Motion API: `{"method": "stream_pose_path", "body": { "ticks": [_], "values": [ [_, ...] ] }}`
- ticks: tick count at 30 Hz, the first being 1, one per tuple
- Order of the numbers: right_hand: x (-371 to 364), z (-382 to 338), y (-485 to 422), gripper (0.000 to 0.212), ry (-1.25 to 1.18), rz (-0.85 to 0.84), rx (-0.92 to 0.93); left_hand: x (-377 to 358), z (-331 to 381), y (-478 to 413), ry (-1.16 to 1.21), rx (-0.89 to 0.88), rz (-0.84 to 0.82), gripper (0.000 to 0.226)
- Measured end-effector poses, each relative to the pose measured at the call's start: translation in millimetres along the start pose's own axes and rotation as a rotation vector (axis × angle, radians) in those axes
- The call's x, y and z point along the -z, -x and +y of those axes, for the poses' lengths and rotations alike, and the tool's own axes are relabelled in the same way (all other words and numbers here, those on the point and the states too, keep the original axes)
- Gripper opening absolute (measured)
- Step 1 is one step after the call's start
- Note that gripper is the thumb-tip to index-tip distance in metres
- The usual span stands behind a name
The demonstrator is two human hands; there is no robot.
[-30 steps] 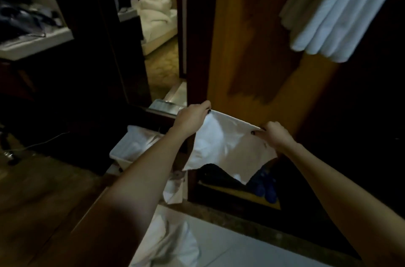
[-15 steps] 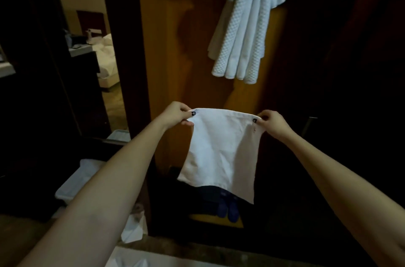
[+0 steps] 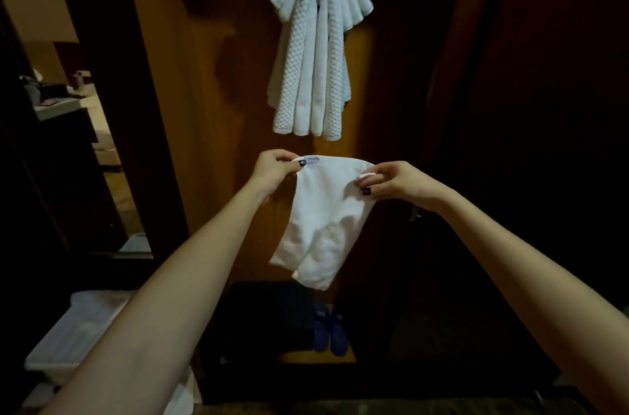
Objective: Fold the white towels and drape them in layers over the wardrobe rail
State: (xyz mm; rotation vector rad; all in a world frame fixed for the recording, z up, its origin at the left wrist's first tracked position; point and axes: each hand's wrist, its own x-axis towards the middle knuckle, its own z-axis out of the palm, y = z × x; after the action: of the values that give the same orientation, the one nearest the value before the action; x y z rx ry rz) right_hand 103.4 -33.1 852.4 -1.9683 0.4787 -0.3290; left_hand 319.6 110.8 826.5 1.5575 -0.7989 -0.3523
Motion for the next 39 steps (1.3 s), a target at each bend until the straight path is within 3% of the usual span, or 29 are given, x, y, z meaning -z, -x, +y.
{"method": "stream_pose_path", "body": {
  "ticks": [3, 12, 15, 23, 29, 39],
  "values": [
    [-5, -17, 2, 0.006, 0.128, 0.059, 0.096, -10, 6, -1, 0.015, -0.044, -0.05, 0.015],
    [-31, -47, -6, 0.017, 0.625, 0.279, 0.323, -15, 33, 11, 0.034, -0.148, -0.196, 0.02],
    [-32, -47, -16, 0.019, 0.601, 0.288, 0.325, -13, 40, 13, 0.052, -0.166, -0.246, 0.017],
    [-33, -52, -27, 0.012, 0.252, 0.226, 0.255, -4, 46, 19, 0.09, -0.186, -0.263, 0.017],
    [-39, -58, -33, 0.02, 0.262, 0.299, 0.243, -1, 47, 22, 0.182, -0.152, -0.273, 0.02],
    [-46, -72, -29, 0.025, 0.385, 0.463, 0.406, -3, 58, 20, 0.271, -0.185, -0.232, 0.014]
  ]
}}
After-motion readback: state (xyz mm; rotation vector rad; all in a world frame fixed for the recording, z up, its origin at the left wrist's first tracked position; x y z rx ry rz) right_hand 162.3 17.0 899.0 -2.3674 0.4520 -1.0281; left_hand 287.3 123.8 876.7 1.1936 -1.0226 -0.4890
